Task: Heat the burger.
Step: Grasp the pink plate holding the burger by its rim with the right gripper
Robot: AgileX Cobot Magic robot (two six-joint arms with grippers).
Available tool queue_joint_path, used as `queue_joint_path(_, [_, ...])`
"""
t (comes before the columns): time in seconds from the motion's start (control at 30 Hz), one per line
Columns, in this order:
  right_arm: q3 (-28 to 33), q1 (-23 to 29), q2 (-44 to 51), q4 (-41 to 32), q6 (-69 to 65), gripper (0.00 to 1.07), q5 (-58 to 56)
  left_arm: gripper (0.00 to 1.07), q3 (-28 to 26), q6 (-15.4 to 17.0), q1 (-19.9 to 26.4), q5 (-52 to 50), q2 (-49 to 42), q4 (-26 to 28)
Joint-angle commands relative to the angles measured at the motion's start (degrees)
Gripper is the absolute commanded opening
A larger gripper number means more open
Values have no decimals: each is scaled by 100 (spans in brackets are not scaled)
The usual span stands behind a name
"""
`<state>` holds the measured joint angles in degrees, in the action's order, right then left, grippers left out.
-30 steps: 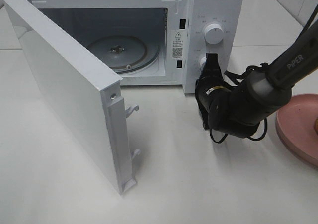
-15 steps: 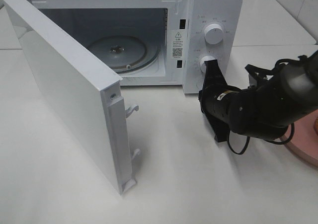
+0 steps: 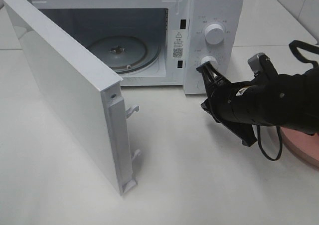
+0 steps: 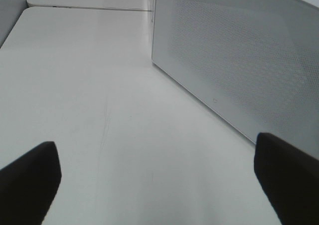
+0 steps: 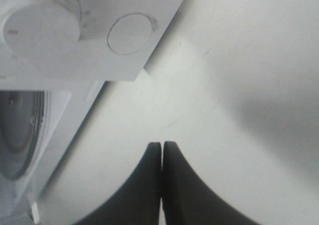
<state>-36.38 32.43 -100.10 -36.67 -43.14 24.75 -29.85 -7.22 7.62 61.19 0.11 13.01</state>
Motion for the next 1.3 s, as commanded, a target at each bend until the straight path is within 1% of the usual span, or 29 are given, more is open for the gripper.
queue_joint_path(0.03, [11,-34,361,46,1180,0,-871,100,6,11,-34,23,0,23])
queue_joint_path(0.13, [11,-34,413,46,1438,0,-1054,100,6,11,-34,23,0,23])
queue_joint_path(0.2, [11,-103,579,46,2326,0,-1748,100,6,11,-34,23,0,23])
queue_joint_path(0.23, [11,-103,579,46,2326,0,-1748,100,6,11,-34,23,0,23])
queue_joint_path(0.27, [11,-201,688,69,2699,0,-2114,100,6,11,-34,23,0,23])
queue_joint_path(0.33, [11,-286,745,86,2905,0,-2292,100,6,11,-34,23,0,23])
queue_joint_path(0.37, [11,-453,865,86,3266,1,-2636,100,6,11,-34,23,0,23])
queue_joint_path(0.43, [11,-533,940,97,3432,1,-2796,100,6,11,-34,23,0,23])
queue_joint_path(0.47, [11,-710,1054,189,3673,1,-3100,100,6,6,-34,23,0,23])
queue_joint_path(0.5, [11,-710,1054,189,3673,1,-3100,100,6,6,-34,23,0,23])
queue_joint_path(0.57, [11,-928,1209,504,3850,2,-3615,100,6,6,-34,23,0,23])
queue_joint_path(0.6, [11,-928,1209,504,3850,2,-3615,100,6,6,-34,23,0,23])
queue_joint_path(0.67, [-11,-1054,1369,1049,3867,3,-4120,100,6,6,-34,23,0,23])
queue_joint_path(0.7, [-11,-1054,1369,1049,3867,3,-4120,100,6,6,-34,23,0,23])
queue_joint_path(0.73, [-80,-1106,1444,1450,3867,4,-4458,100,6,6,-34,23,0,23])
queue_joint_path(0.8, [-126,-1140,1467,1576,3867,4,-4618,100,6,6,-34,23,0,23])
queue_joint_path(0.83, [-264,-1226,1518,1874,3867,4,-5008,100,6,6,-34,23,0,23])
queue_joint_path(0.9, [-338,-1255,1547,2000,3867,4,-5220,100,6,6,-34,23,0,23])
queue_joint_path(0.93, [-550,-1318,1558,2326,3873,5,-5581,100,6,6,-34,23,0,23])
queue_joint_path(0.97, [-550,-1318,1558,2326,3873,5,-5581,100,6,6,-34,23,0,23])
queue_joint_path(1.0, [-756,-1369,1558,2641,3919,6,-5936,100,6,6,-34,23,0,23])
queue_joint_path(1.03, [-831,-1369,1558,2790,3925,6,-6062,100,6,11,-34,23,0,23])
queue_joint_path(1.07, [-831,-1369,1558,2790,3925,6,-6062,100,6,11,-34,23,0,23])
queue_joint_path(1.1, [-1003,-1369,1558,3100,3942,6,-6314,100,6,6,-34,23,0,23])
queue_joint_path(1.13, [-1003,-1369,1558,3100,3942,6,-6314,100,6,6,-34,23,0,23])
queue_joint_path(1.17, [-1163,-1392,1558,3386,3942,7,-6486,100,6,6,-34,23,0,23])
queue_joint_path(1.23, [-1220,-1450,1558,3438,3942,8,-6509,100,6,6,-34,23,0,23])
queue_joint_path(1.27, [-1306,-1604,1558,3489,3942,12,-6509,100,6,6,-34,23,0,23])
queue_joint_path(1.3, [-1324,-1805,1576,3501,4016,21,-6492,100,6,6,-34,23,0,23])
